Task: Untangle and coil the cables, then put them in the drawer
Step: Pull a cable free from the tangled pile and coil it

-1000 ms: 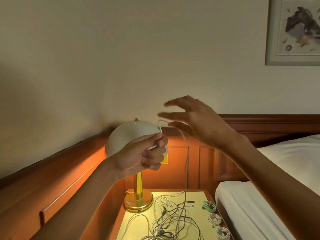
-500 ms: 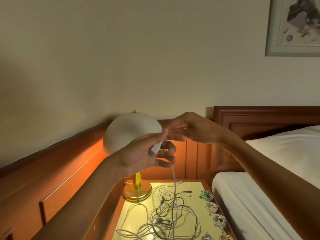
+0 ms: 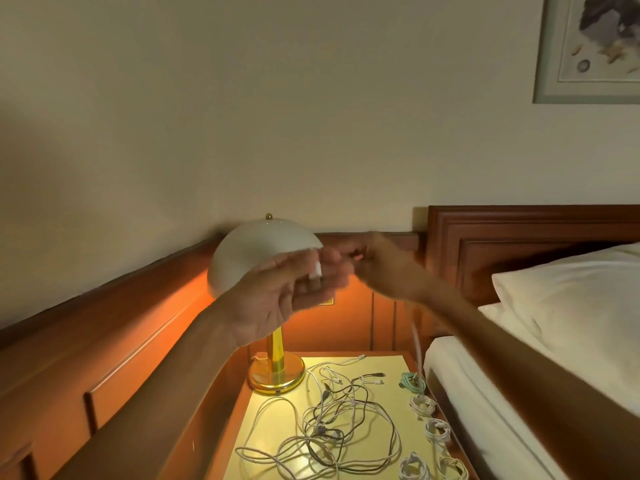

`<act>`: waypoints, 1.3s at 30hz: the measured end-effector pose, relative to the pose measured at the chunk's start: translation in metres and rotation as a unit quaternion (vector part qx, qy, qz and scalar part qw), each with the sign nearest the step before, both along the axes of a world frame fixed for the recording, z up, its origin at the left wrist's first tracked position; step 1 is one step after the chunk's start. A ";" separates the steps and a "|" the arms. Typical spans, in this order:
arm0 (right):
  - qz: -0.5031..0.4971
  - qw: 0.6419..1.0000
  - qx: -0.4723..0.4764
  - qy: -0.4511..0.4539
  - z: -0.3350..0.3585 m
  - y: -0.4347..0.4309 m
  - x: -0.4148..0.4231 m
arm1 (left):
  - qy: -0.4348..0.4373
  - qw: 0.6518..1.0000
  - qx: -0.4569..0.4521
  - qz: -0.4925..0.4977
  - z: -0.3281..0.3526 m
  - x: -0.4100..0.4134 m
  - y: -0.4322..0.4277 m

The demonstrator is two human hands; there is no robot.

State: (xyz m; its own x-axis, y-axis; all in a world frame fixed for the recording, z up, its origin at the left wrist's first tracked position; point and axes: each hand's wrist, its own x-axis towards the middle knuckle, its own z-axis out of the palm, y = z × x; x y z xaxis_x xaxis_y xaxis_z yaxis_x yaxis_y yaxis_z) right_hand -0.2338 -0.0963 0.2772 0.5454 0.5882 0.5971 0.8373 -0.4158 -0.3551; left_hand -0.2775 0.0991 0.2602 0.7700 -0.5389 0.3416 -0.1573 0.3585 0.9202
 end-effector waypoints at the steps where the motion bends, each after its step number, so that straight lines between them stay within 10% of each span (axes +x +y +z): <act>1: -0.017 0.999 0.039 0.017 -0.018 0.006 -0.003 | 0.015 0.998 -0.064 0.015 -0.001 0.006 -0.001; 5: -0.076 0.981 0.100 0.151 -0.078 0.034 -0.030 | 0.025 0.985 -0.150 0.076 -0.013 0.032 -0.007; 11: -0.267 0.959 -0.088 0.022 -0.066 0.024 -0.037 | -0.147 0.949 0.093 0.262 -0.039 0.056 -0.001; 16: -0.224 0.957 -0.181 -0.026 0.008 0.009 -0.050 | -0.153 0.940 0.302 0.037 -0.039 0.043 0.018; 25: 0.039 0.987 -0.001 0.154 0.025 0.018 -0.033 | 0.011 0.972 0.003 -0.233 -0.042 0.031 0.034; 34: 0.048 0.889 0.313 0.330 -0.034 0.053 -0.029 | 0.134 0.937 -0.297 -0.128 -0.010 0.022 0.021; 39: -0.045 0.917 0.244 0.312 -0.079 0.064 -0.033 | 0.026 0.953 -0.273 0.129 -0.017 0.039 -0.002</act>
State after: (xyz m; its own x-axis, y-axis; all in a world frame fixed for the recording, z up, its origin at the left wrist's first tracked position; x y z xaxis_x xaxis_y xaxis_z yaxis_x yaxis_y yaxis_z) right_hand -0.2667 -0.0321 0.1981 0.9037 0.2696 0.3327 0.3778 -0.1363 -0.9158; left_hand -0.2387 0.0966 0.2435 0.8759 -0.0816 0.4755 -0.2651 0.7421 0.6157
